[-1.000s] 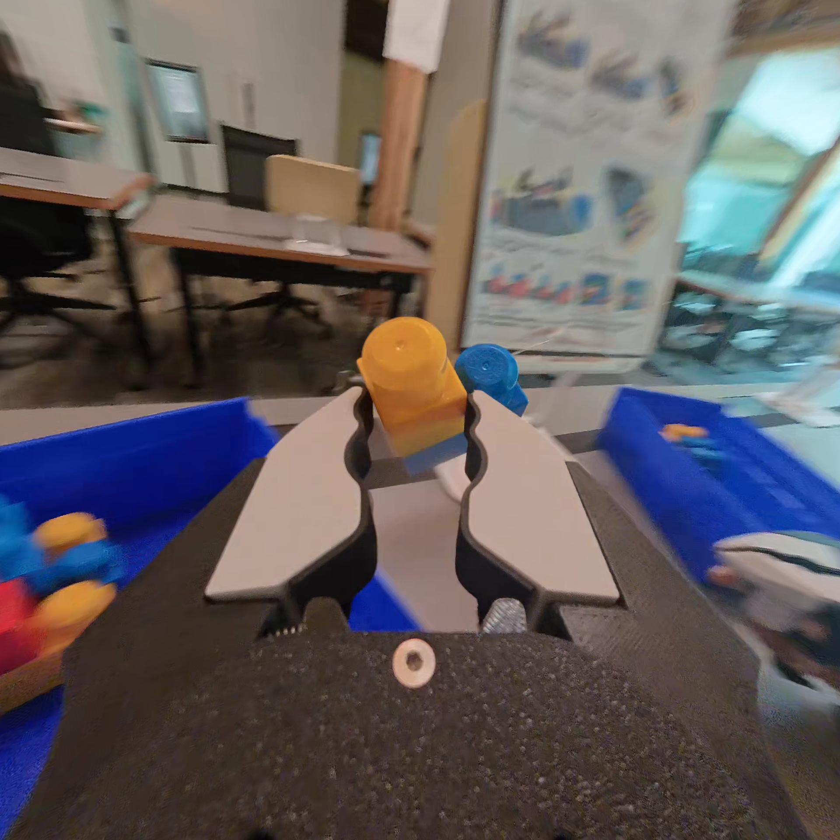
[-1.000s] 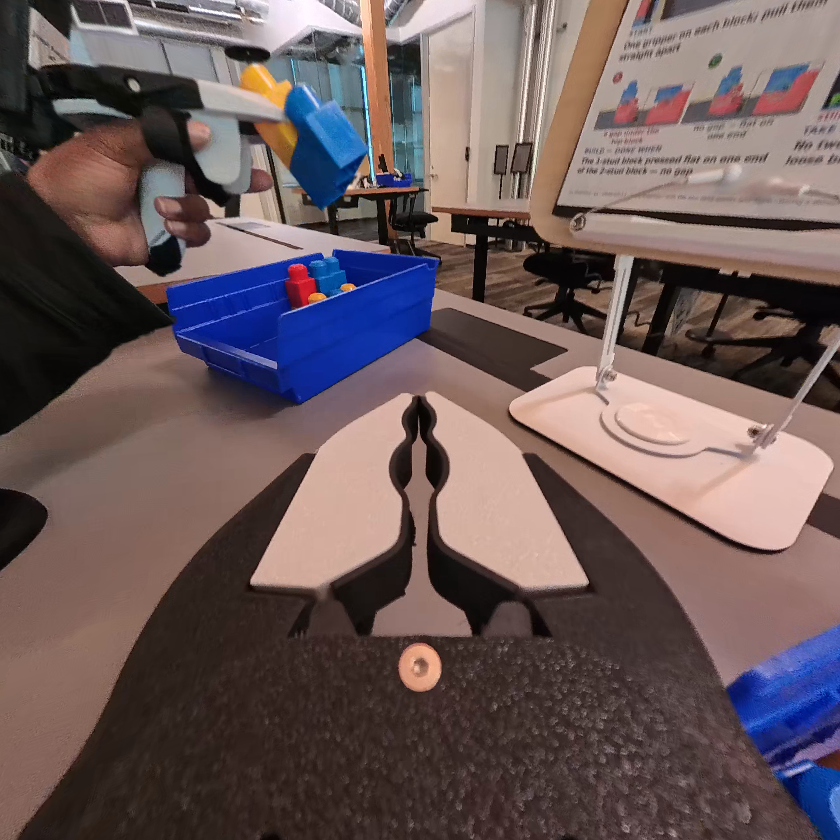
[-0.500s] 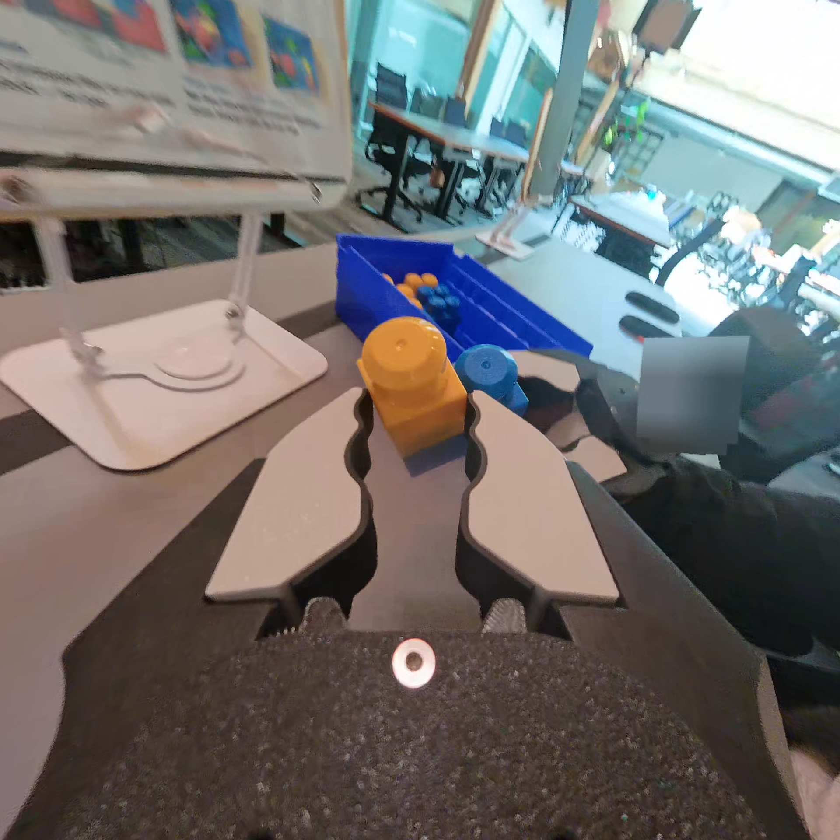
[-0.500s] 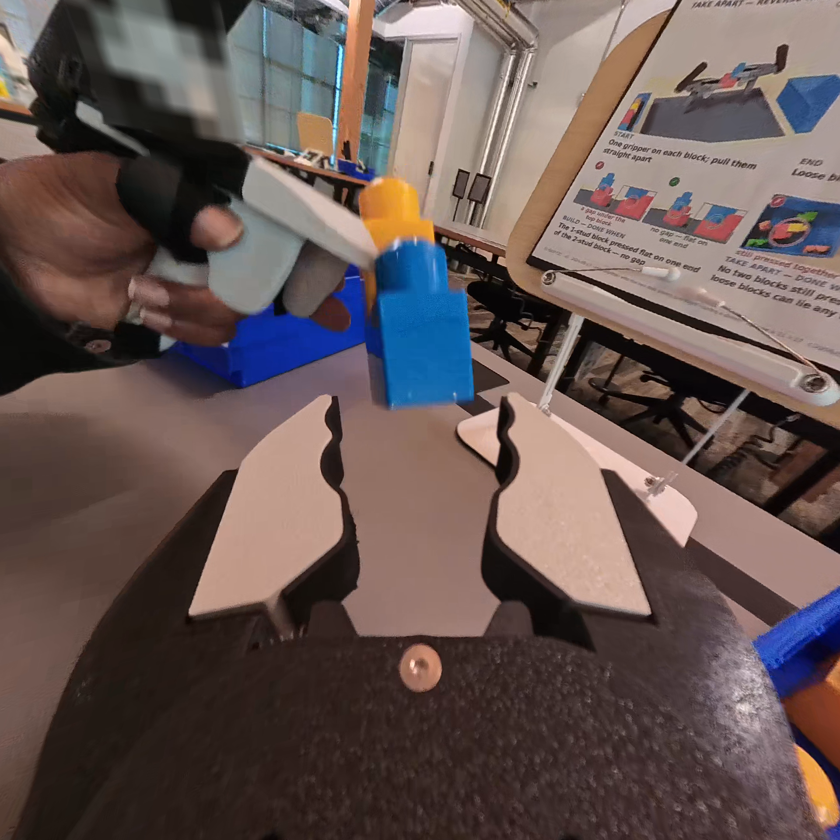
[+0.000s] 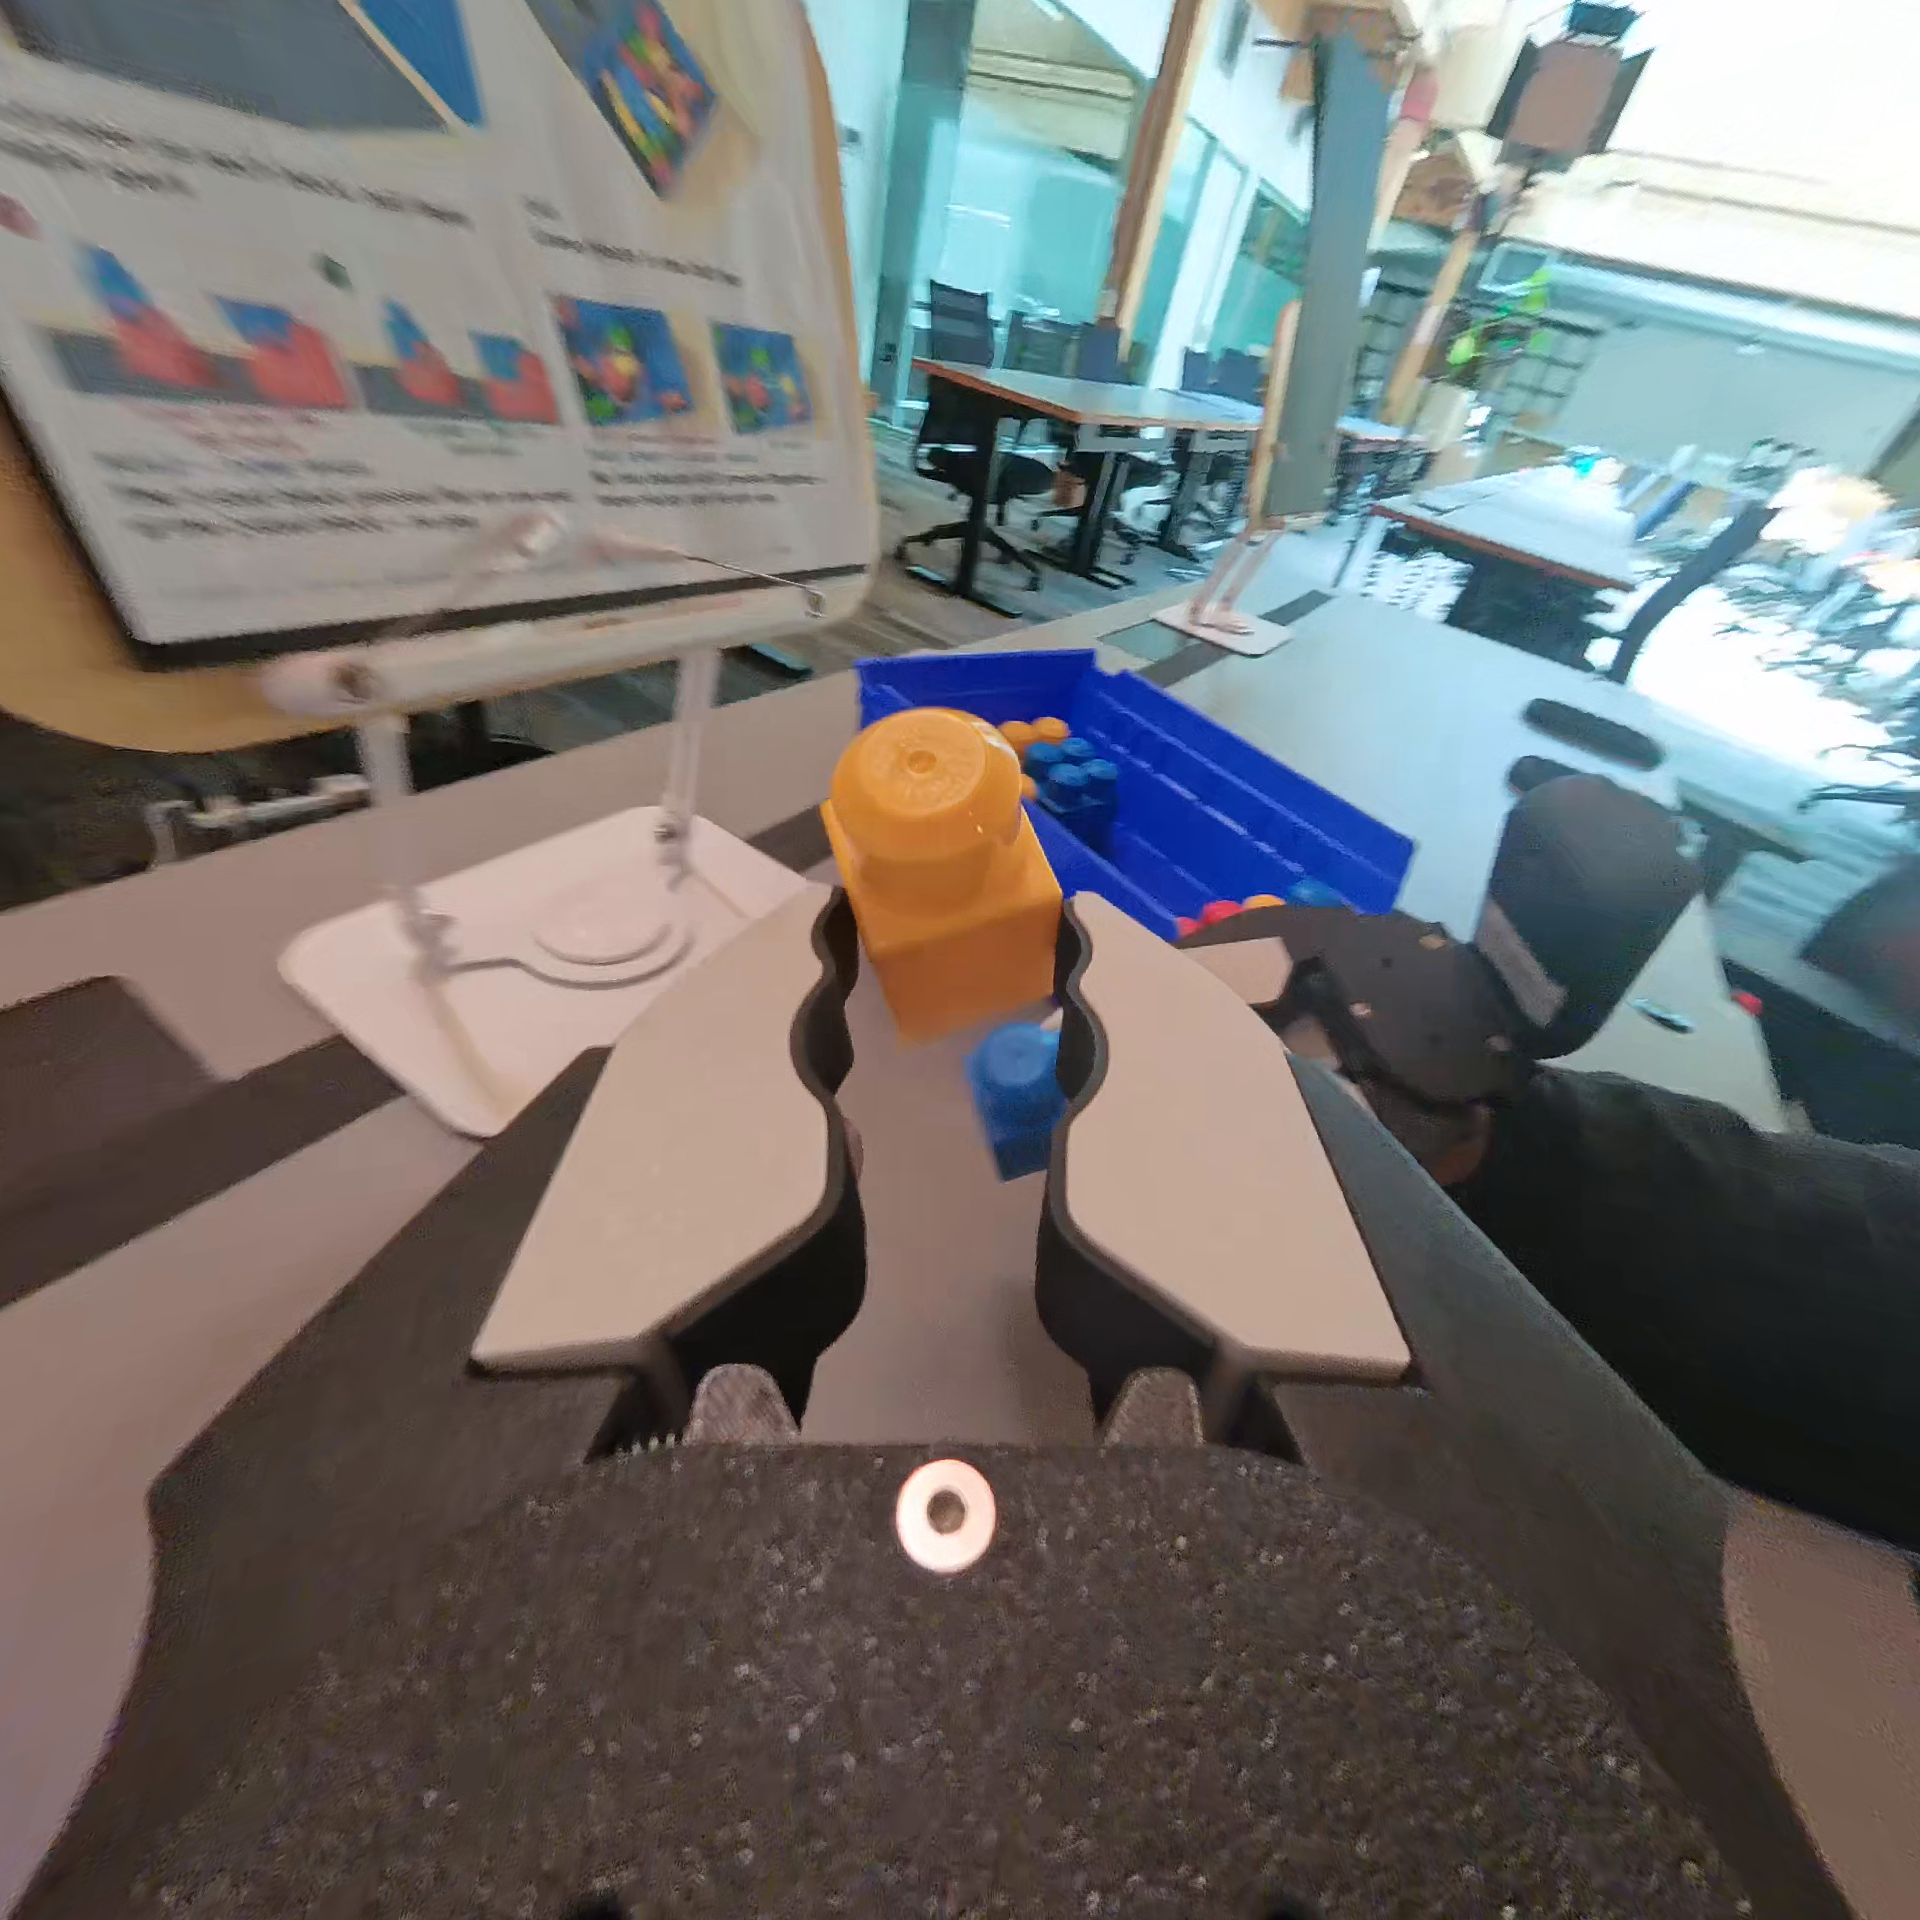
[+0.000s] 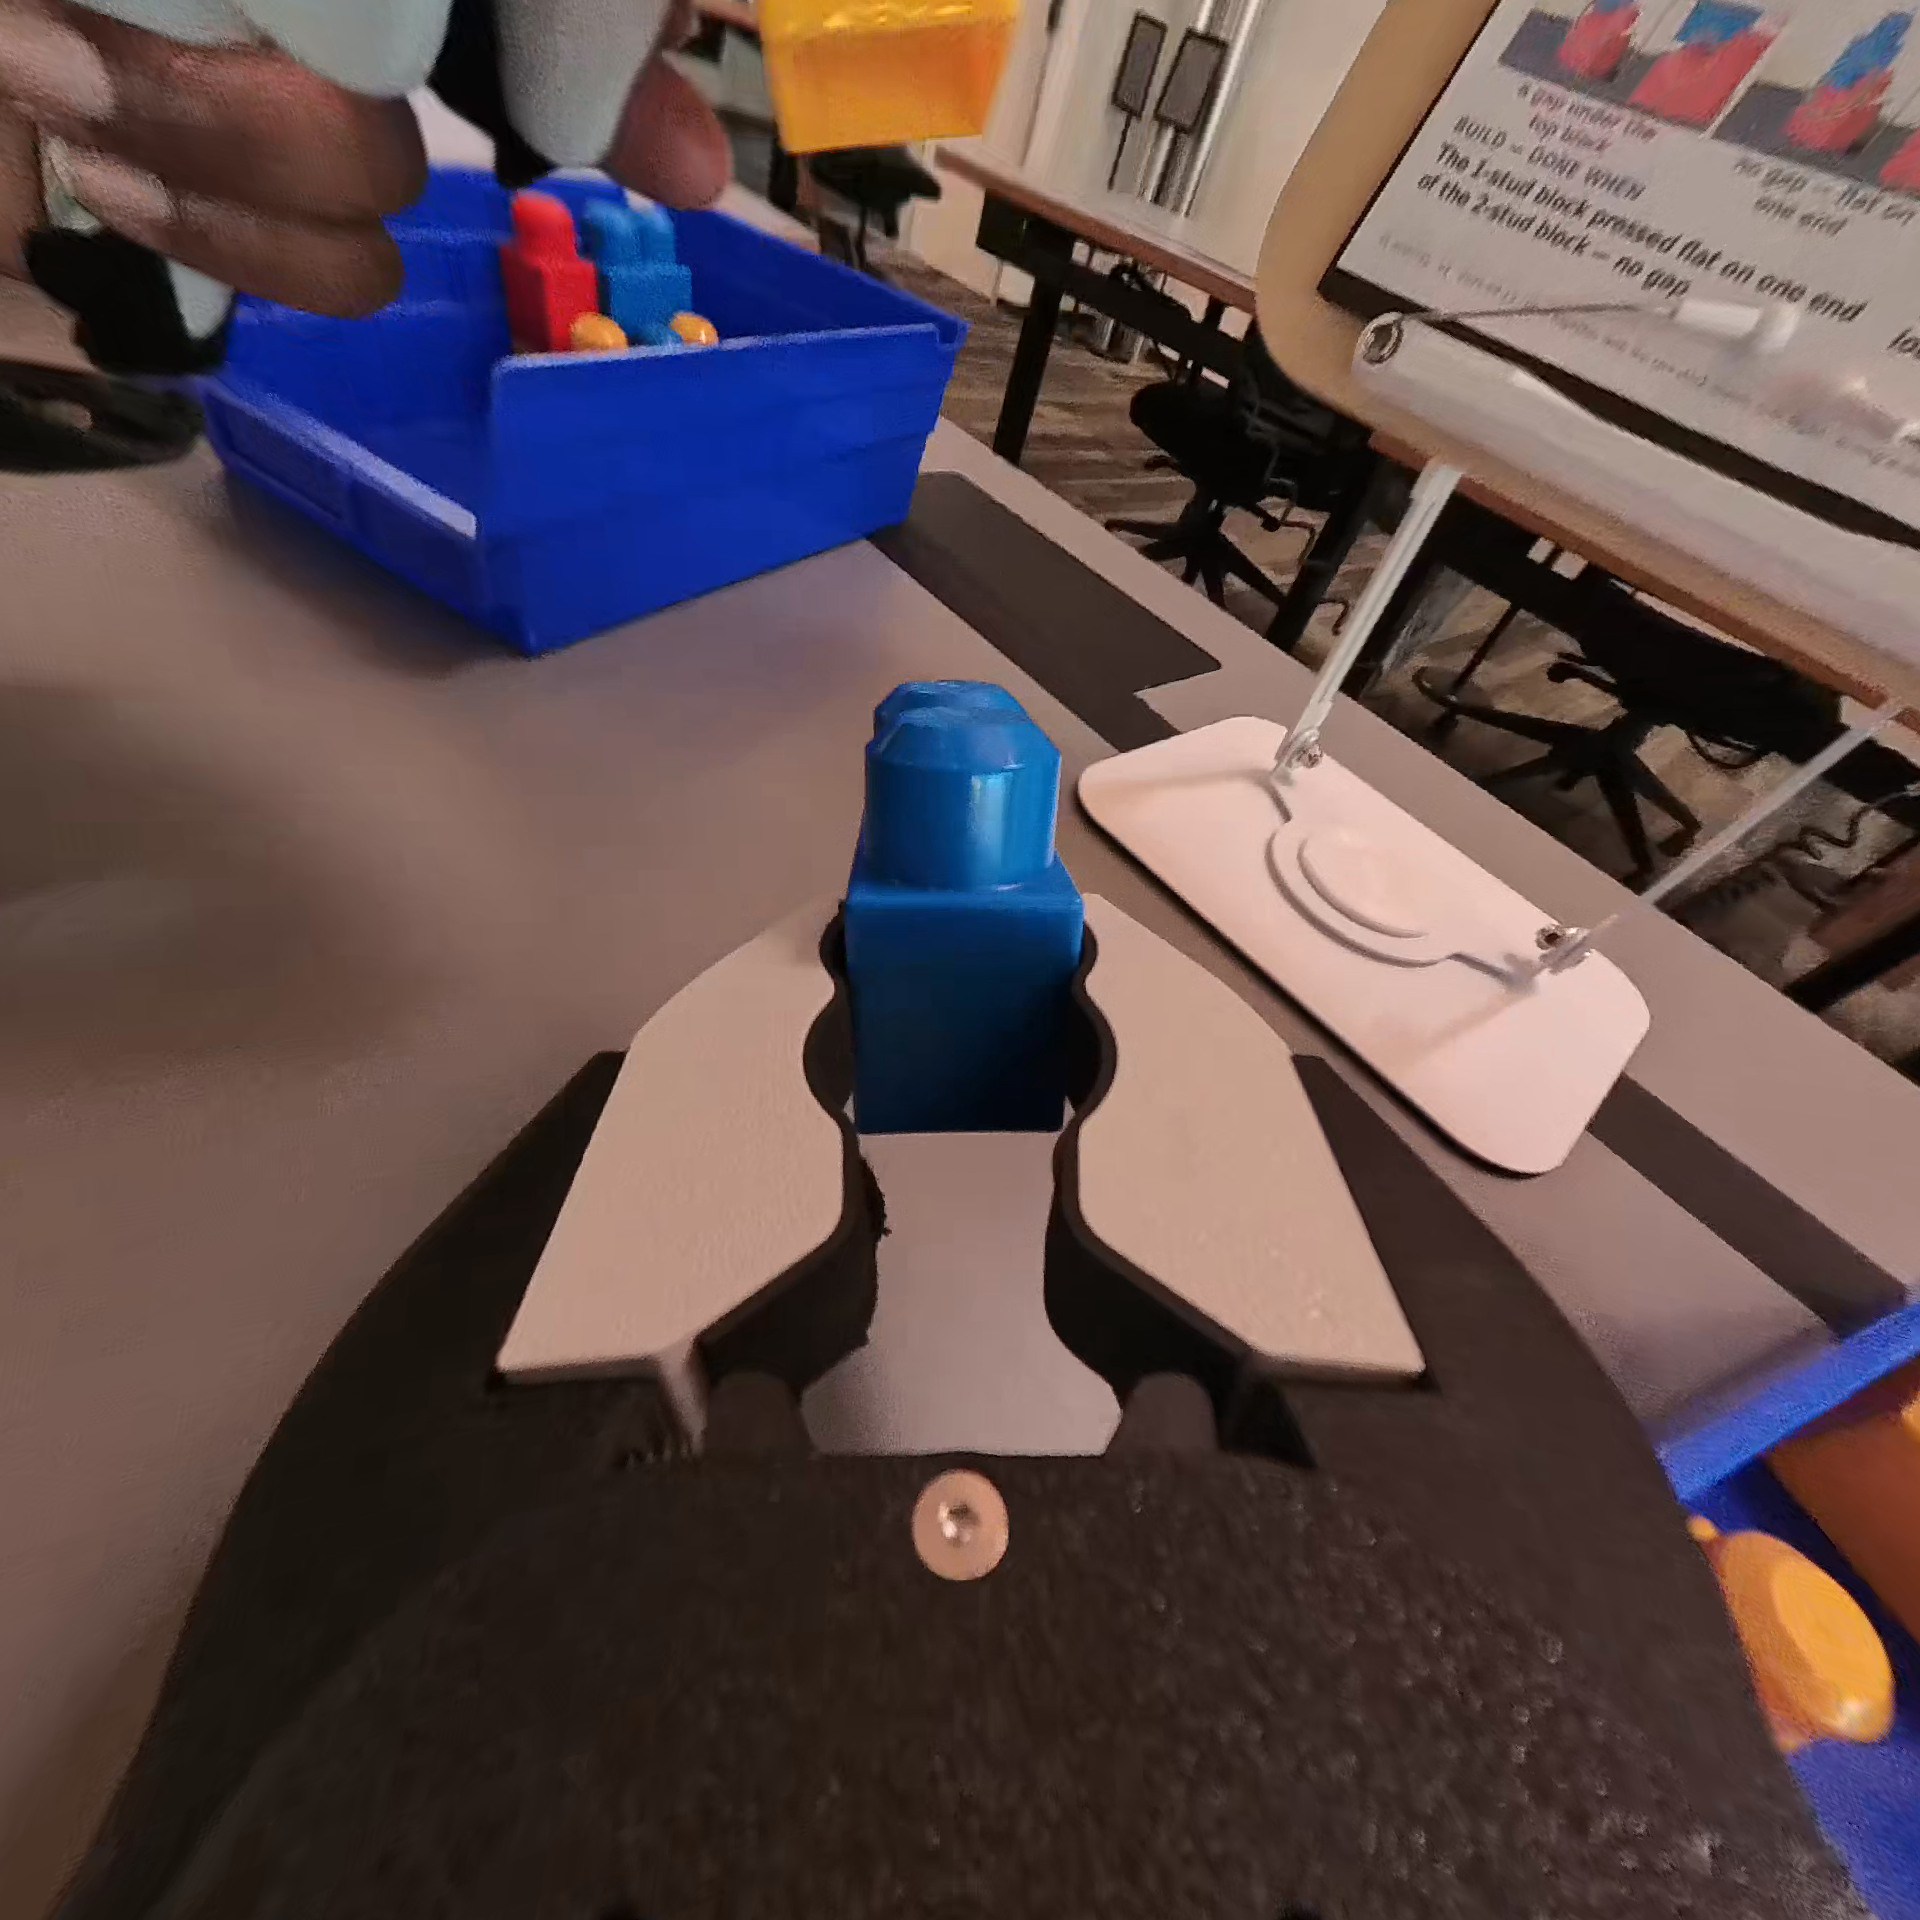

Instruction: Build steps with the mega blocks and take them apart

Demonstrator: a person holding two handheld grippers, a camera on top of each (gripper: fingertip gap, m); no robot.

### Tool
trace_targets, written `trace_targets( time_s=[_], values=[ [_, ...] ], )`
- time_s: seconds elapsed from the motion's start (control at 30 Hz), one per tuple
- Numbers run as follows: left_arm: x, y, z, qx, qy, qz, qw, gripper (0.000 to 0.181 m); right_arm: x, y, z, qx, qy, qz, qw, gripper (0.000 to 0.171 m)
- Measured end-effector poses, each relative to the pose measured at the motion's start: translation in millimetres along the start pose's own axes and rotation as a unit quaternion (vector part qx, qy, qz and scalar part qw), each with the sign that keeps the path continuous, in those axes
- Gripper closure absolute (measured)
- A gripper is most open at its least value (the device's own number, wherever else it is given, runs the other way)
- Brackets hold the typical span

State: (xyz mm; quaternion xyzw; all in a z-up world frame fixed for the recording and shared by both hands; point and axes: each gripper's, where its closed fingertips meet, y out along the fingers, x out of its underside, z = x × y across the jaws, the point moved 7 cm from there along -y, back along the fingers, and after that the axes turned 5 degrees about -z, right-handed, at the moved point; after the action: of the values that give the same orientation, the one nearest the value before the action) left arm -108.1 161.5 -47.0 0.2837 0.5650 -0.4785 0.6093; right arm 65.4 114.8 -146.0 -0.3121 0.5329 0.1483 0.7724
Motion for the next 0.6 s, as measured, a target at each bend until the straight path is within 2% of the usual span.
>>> trace_targets(
  time_s=[0.1,0.2,0.4,0.6],
  values=[
    [0,-9,-10,-0.031,0.006,-0.010,0.999,0.144,-2,1,1,0.000,0.004,0.006,1.000,0.134],
    [15,4,-13,-0.047,0.017,-0.052,0.997,0.144,1,1,1,0.006,0.006,0.003,1.000,0.135],
    [74,46,-17,-0.074,0.070,-0.176,0.979,0.144,-4,-9,17,0.046,0.035,0.034,0.998,0.135],
    [117,70,-11,-0.061,0.120,-0.242,0.961,0.144,-7,-19,29,0.079,0.051,0.056,0.994,0.134]
  ],
)
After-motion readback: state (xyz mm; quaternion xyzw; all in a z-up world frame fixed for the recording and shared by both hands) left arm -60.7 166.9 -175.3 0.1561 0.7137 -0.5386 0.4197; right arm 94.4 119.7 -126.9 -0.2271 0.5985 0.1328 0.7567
